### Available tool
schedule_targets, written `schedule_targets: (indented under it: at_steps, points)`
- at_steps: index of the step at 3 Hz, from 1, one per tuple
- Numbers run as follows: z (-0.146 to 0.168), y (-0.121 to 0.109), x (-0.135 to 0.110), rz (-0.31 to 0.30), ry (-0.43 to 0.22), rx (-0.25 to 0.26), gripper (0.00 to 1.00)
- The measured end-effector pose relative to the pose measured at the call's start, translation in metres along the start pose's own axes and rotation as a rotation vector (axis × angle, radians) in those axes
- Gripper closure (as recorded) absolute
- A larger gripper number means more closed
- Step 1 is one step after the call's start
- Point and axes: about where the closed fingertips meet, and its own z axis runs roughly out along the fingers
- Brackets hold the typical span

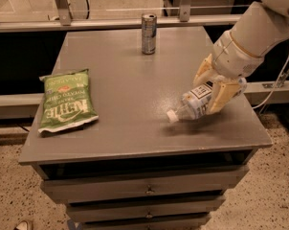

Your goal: Move blue plastic bottle near redbull can

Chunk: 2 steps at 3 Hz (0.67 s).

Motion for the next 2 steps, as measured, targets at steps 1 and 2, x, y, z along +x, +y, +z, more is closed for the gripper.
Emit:
schedule_targets:
  at_steps: [1,2]
  points:
    - [0.0000,0.0000,0.0000,0.000,0.000,0.000,1.00]
    - [0.0008,-0.0070,-0.0016,0.000,-0.019,0.035,1.00]
